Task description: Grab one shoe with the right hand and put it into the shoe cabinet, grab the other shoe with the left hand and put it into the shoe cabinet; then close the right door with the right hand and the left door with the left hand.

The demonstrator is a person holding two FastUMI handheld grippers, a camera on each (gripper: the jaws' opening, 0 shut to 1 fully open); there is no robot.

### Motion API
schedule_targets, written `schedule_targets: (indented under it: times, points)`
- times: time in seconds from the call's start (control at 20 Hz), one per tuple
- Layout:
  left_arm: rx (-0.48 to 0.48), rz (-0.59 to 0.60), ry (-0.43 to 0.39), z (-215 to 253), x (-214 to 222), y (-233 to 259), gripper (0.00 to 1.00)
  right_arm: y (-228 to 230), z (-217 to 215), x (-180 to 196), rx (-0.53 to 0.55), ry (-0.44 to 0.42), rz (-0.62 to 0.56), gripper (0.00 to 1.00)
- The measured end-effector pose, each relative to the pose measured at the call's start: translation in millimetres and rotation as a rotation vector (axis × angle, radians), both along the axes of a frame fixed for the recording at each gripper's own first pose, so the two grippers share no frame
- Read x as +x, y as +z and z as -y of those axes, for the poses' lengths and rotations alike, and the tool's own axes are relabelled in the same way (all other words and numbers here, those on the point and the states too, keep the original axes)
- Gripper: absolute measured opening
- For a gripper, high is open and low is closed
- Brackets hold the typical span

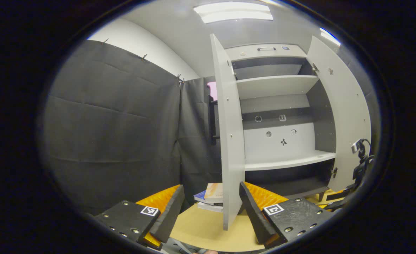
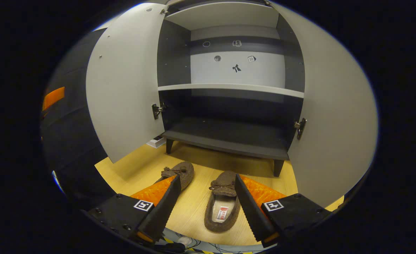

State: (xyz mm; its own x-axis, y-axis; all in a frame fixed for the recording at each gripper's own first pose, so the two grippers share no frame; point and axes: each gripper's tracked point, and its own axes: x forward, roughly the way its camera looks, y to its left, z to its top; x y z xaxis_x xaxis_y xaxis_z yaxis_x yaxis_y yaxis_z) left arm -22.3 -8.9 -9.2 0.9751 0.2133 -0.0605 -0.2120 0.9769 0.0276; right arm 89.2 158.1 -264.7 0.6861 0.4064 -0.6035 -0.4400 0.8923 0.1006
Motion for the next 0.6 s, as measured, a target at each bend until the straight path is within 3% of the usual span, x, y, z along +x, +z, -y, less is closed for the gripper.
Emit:
schedule_targets:
  times: [0.6]
  points:
    - [0.021, -0.059, 0.071, -17.7, 6.4, -21.7, 0.99, -95.5, -15.9, -2.0, -0.098, 0.035, -0.217, 0.97]
